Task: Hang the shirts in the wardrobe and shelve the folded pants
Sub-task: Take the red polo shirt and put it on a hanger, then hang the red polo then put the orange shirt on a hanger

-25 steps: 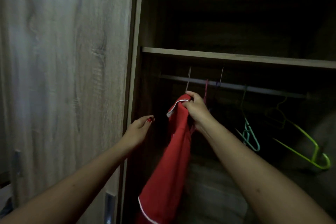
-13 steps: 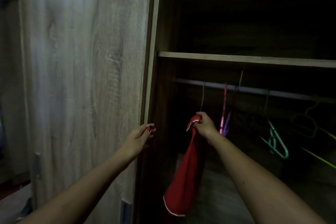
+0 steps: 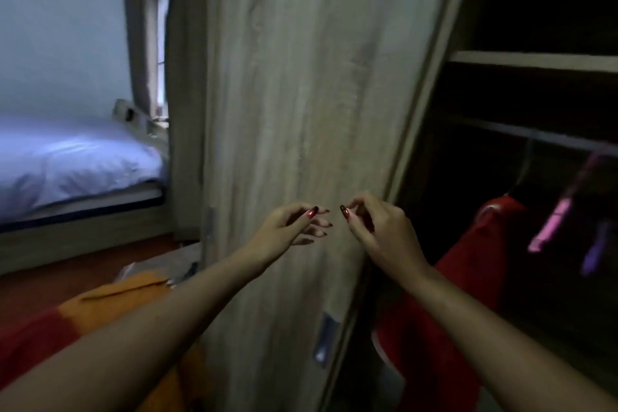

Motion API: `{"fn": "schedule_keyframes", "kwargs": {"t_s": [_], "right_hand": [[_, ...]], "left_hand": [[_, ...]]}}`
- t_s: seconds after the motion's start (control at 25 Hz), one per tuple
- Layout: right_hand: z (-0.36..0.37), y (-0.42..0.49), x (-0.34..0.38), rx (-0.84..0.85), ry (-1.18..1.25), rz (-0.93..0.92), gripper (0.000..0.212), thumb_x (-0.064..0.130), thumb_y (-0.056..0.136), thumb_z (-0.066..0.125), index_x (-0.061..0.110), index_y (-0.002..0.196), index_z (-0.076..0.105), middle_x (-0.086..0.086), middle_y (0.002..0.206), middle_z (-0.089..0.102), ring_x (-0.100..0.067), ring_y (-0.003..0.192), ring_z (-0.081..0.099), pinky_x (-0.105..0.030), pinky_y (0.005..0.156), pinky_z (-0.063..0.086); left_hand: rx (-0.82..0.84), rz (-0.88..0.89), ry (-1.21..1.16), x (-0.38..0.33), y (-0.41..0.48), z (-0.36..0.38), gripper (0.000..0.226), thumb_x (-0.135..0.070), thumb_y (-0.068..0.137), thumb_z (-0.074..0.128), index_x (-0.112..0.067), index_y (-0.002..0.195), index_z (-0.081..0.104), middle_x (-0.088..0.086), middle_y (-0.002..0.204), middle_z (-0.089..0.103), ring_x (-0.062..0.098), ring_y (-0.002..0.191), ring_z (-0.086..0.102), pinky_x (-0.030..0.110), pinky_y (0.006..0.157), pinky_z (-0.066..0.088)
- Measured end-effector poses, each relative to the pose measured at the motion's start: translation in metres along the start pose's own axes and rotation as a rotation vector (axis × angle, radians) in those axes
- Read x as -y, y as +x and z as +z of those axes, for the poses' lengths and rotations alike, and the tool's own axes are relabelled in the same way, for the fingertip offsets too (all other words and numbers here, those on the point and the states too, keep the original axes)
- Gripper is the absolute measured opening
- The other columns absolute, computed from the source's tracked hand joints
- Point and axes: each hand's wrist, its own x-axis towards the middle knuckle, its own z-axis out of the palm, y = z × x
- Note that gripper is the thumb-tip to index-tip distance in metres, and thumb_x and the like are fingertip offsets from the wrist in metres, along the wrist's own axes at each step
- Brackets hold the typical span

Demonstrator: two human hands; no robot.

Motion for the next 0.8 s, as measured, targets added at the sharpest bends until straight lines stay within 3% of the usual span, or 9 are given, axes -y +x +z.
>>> {"fn": "schedule_keyframes", "kwargs": {"t_s": [0.16,0.28,0.36,0.4,0.48,0.56,0.72,0.8], "right_hand": [[0.109,0.011,0.052,0.267,0.199,-0.051,0.019,0.037,0.087,0.051,0.019,0.09,0.058,0.005,0.066,0.059,-0.015,0.061,0.056,-0.036,0.056,0.047],[0.194,0.013,0.085,0.483,0.315,-0.037,0.013,0.033,0.088,0.055,0.021,0.089,0.059,0.003,0.071,0.062,-0.013,0.064,0.058,-0.036,0.059,0.048],[0.254,0.011,0.108,0.597,0.356,-0.014,0.009,0.026,0.088,0.057,0.019,0.091,0.062,0.0,0.079,0.065,-0.011,0.07,0.059,-0.034,0.063,0.051],[0.279,0.008,0.118,0.648,0.365,0.018,0.01,0.024,0.089,0.057,0.017,0.093,0.064,0.0,0.084,0.065,-0.01,0.073,0.059,-0.031,0.065,0.051],[0.328,0.003,0.135,0.741,0.362,0.096,0.015,0.025,0.09,0.058,0.014,0.096,0.065,-0.001,0.093,0.061,-0.01,0.08,0.056,-0.026,0.068,0.045],[0.367,-0.001,0.148,0.755,0.322,0.168,0.022,0.026,0.09,0.058,0.009,0.104,0.061,-0.006,0.106,0.056,-0.015,0.091,0.054,-0.023,0.075,0.039],[0.409,-0.003,0.162,0.676,0.341,0.436,0.058,0.022,0.087,0.061,0.011,0.138,0.035,-0.013,0.134,0.038,-0.026,0.117,0.048,-0.03,0.092,0.042],[0.42,0.002,0.163,0.697,0.302,0.412,0.042,0.018,0.089,0.058,0.016,0.129,0.047,-0.013,0.128,0.041,-0.026,0.113,0.049,-0.025,0.089,0.04]], "left_hand": [[-0.25,-0.137,0.143,0.049,-0.052,-0.126,0.018,-0.01,0.097,0.049,-0.006,0.107,0.063,0.003,0.087,0.07,0.004,0.069,0.066,0.019,0.064,0.048],[-0.518,-0.24,0.425,0.088,-0.107,-0.221,0.017,-0.005,0.093,0.053,-0.015,0.093,0.067,-0.003,0.083,0.068,-0.001,0.069,0.063,0.008,0.058,0.044],[-0.681,-0.369,0.683,0.116,-0.143,-0.278,0.015,-0.007,0.091,0.057,-0.013,0.096,0.07,-0.001,0.092,0.07,-0.002,0.078,0.063,0.007,0.068,0.043],[-0.722,-0.45,0.775,0.133,-0.159,-0.301,0.016,-0.01,0.09,0.058,-0.011,0.1,0.07,0.002,0.101,0.071,0.006,0.088,0.065,0.013,0.075,0.044],[-0.7,-0.634,0.899,0.164,-0.183,-0.336,0.021,-0.021,0.091,0.057,-0.012,0.106,0.069,0.008,0.113,0.07,0.022,0.103,0.064,0.028,0.084,0.046],[-0.601,-0.773,1.009,0.188,-0.196,-0.351,0.032,-0.036,0.093,0.052,-0.016,0.115,0.065,0.01,0.117,0.068,0.029,0.109,0.061,0.035,0.09,0.045],[-0.615,-0.7,1.119,0.204,-0.203,-0.349,0.038,-0.041,0.095,0.048,-0.017,0.122,0.059,0.012,0.118,0.068,0.03,0.113,0.06,0.04,0.101,0.033],[-0.627,-0.672,1.112,0.207,-0.205,-0.351,0.039,-0.041,0.094,0.048,-0.017,0.124,0.058,0.01,0.119,0.068,0.028,0.115,0.059,0.041,0.103,0.029]]}}
